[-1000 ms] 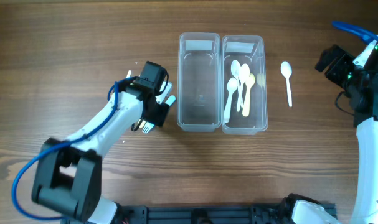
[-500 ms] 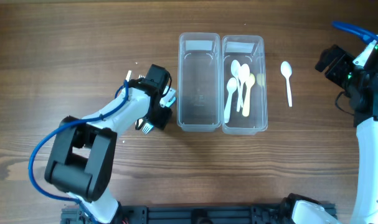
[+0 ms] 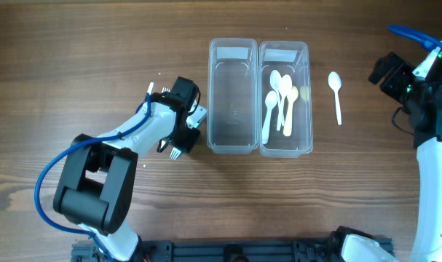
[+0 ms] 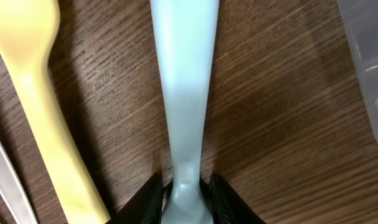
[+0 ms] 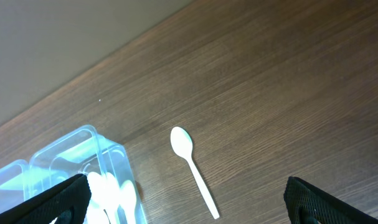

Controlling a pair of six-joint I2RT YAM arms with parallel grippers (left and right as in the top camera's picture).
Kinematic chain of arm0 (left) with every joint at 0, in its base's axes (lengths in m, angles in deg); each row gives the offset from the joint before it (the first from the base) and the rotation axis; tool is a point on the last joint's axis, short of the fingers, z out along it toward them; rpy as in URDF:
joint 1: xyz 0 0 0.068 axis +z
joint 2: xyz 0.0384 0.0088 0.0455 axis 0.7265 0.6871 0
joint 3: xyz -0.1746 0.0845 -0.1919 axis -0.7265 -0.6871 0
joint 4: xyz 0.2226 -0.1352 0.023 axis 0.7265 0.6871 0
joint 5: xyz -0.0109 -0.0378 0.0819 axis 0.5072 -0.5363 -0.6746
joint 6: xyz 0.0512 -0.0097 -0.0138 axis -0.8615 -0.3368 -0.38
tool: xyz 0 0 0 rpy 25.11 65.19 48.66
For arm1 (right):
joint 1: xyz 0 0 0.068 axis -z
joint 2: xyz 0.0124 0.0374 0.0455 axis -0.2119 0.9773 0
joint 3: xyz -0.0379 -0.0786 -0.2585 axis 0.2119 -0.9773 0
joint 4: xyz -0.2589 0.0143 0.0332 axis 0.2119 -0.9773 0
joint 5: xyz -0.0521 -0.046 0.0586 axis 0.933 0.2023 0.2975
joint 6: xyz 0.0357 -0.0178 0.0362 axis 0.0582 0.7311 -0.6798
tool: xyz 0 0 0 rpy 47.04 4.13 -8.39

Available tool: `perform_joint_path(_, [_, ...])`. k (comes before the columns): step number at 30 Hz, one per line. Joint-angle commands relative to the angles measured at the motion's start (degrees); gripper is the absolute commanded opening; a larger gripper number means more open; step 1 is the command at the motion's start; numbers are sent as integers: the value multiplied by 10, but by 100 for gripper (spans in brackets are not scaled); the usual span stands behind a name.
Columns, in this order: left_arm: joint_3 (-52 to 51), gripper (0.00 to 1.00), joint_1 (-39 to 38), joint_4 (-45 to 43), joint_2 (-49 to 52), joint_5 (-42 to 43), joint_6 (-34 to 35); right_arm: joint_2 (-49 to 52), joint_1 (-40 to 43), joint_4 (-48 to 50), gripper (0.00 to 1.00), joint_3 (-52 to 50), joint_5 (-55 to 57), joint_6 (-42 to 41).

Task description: Pack container

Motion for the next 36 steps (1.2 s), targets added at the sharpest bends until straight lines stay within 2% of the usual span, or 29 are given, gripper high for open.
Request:
perform_joint_path(1, [-5, 25, 4, 5, 12, 20, 2, 4, 2, 0, 100, 2, 6, -7])
perform_joint_path(7, [-5, 17, 4, 12, -3, 20, 17, 4, 2, 0, 100, 2, 7, -7])
perform_joint_path(18, [-4, 21, 6, 18, -89, 19, 19, 4, 2, 0, 100, 2, 6, -7])
perform_joint_path(24, [-4, 36, 14, 29, -96, 0, 19, 4, 2, 0, 100, 2, 6, -8])
perform_joint_path(28, [-4, 48, 48, -6, -96, -29, 19, 4, 2, 0, 100, 2, 6, -8])
perform_joint_path(32, [-4, 54, 88, -40, -95, 28, -5, 4, 2, 0, 100, 2, 6, -7])
perform_joint_path(36, [-4, 53, 113, -63, -88, 98, -19, 4, 2, 0, 100, 2, 6, -7])
